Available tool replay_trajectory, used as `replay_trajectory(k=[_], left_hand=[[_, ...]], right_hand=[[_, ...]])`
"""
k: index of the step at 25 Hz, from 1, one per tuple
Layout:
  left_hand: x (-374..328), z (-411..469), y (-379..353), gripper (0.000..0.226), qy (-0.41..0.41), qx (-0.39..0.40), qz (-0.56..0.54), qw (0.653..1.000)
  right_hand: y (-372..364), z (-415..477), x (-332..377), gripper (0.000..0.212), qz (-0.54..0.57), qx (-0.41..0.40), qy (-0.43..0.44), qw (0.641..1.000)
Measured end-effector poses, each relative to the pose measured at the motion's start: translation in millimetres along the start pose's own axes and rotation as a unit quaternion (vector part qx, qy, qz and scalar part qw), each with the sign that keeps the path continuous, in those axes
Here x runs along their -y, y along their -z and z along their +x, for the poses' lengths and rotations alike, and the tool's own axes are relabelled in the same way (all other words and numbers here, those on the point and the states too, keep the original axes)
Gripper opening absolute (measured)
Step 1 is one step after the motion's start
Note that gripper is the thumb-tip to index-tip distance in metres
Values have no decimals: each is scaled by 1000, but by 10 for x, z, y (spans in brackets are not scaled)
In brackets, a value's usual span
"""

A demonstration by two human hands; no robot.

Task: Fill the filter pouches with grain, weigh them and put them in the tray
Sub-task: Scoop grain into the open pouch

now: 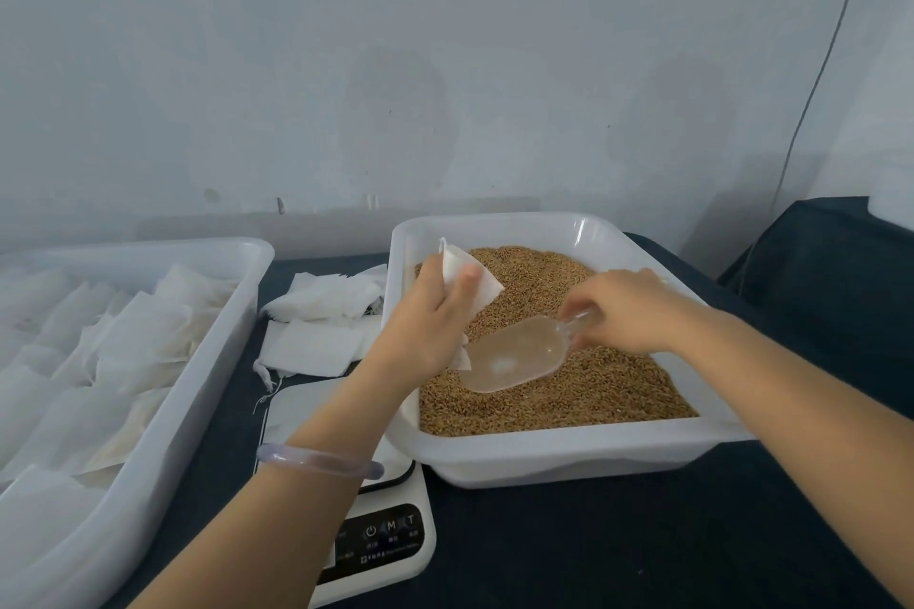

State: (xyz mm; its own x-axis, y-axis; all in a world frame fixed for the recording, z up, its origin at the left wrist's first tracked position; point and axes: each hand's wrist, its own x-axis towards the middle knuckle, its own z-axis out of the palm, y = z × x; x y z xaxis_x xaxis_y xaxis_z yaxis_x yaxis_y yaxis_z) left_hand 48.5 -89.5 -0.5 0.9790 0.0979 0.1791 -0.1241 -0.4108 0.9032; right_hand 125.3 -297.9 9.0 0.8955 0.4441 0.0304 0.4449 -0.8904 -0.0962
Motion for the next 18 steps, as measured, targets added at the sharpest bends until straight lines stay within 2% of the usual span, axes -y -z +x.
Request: replay_trajectory(k=[1,4,6,8,11,13,15,18], left_hand=[[-5,-8,15,35,13,25,12,1000],[-3,-23,91,87,24,80,81,993],[16,-16,121,100,23,94,109,989],[30,-6,125,89,23,74,105,991],[72,14,96,43,-6,19,100,995],[104,16,86,23,2,3,74,997],[108,3,73,14,17,1,43,999],[91,-20,52,16,-9,15,68,998]], right_hand=[[-55,37,66,26,4,-3,7,1000],[-177,111,190,23,30,22,31,999],[-222,121,202,25,67,66,52,994],[-221,104,161,26,109,107,62,986],[-179,51,47,20,160,125,76,976],[-114,9,-49,20,185,113,71,974],[-46,-37,-167,19,202,100,59,972],[78,-116,-298,22,217,82,40,972]])
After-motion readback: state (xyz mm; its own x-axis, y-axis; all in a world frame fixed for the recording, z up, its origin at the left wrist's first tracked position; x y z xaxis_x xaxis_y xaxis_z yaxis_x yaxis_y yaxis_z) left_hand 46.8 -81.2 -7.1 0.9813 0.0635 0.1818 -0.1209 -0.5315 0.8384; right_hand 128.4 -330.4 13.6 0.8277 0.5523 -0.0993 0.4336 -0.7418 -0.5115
